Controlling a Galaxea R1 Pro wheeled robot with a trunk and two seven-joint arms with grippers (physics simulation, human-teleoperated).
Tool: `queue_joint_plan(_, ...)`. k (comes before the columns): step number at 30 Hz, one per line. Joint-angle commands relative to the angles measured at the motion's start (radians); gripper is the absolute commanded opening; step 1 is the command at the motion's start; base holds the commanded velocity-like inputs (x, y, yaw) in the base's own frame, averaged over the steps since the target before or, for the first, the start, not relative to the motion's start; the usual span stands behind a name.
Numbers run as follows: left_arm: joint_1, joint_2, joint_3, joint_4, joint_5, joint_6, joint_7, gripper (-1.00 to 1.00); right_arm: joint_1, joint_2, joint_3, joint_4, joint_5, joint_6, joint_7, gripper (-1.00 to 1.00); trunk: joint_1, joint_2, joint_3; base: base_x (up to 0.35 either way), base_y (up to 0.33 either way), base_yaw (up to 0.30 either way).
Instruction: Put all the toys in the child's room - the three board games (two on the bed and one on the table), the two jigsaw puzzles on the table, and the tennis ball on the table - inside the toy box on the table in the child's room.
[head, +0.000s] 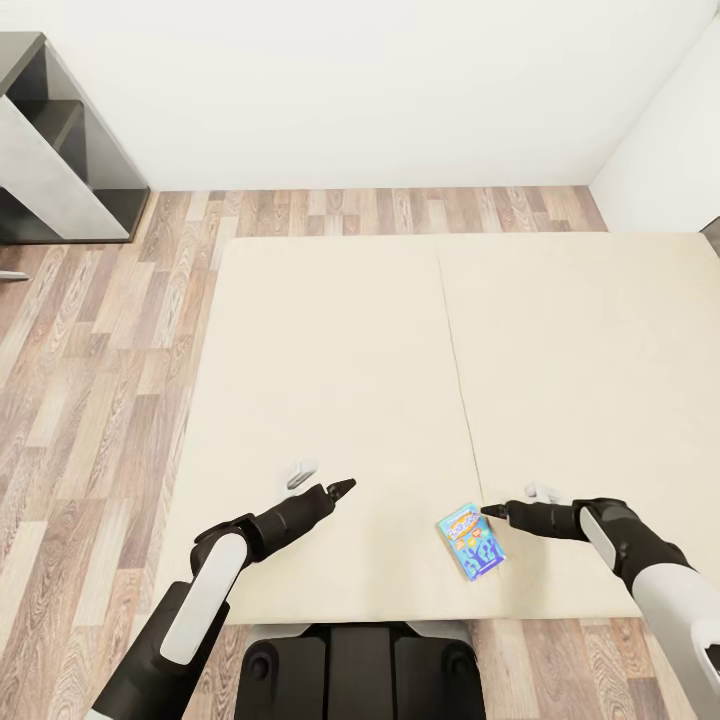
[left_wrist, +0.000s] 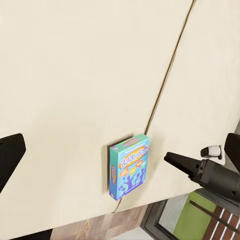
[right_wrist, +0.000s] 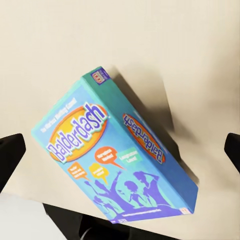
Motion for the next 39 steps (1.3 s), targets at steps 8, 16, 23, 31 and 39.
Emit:
queue_joint_plan(8,0.0,0.0,0.0,-0.001,0.011,0.003,0.011,1.0,0.004,0.0,-0.002,-0.007,-0.003,0.006,0.003,1.0,0.001,-0.002,-0.001,0.0,0.0,0.0)
queue_joint_plan(16,0.0,0.0,0.0,-0.001,0.011,0.003,0.012,1.0,0.005,0.007,-0.002,-0.008,-0.003,0.005,-0.001,1.0,0.001,-0.002,-0.001,0.0,0.0,0.0)
queue_joint_plan(23,0.0,0.0,0.0,-0.001,0.011,0.002,0.012,1.0,0.005,0.008,0.001,-0.008,-0.003,0.005,-0.001,1.0,0.001,-0.002,-0.001,0.0,0.0,0.0)
queue_joint_plan(31,0.0,0.0,0.0,-0.001,0.011,0.002,0.013,1.0,0.005,0.008,0.001,-0.009,-0.003,0.005,0.0,1.0,0.001,-0.002,-0.001,0.0,0.0,0.0)
queue_joint_plan(39,0.0,0.0,0.0,-0.001,0.011,0.002,0.013,1.0,0.005,0.012,0.0,-0.005,-0.002,0.005,-0.003,1.0,0.001,-0.002,-0.001,0.0,0.0,0.0)
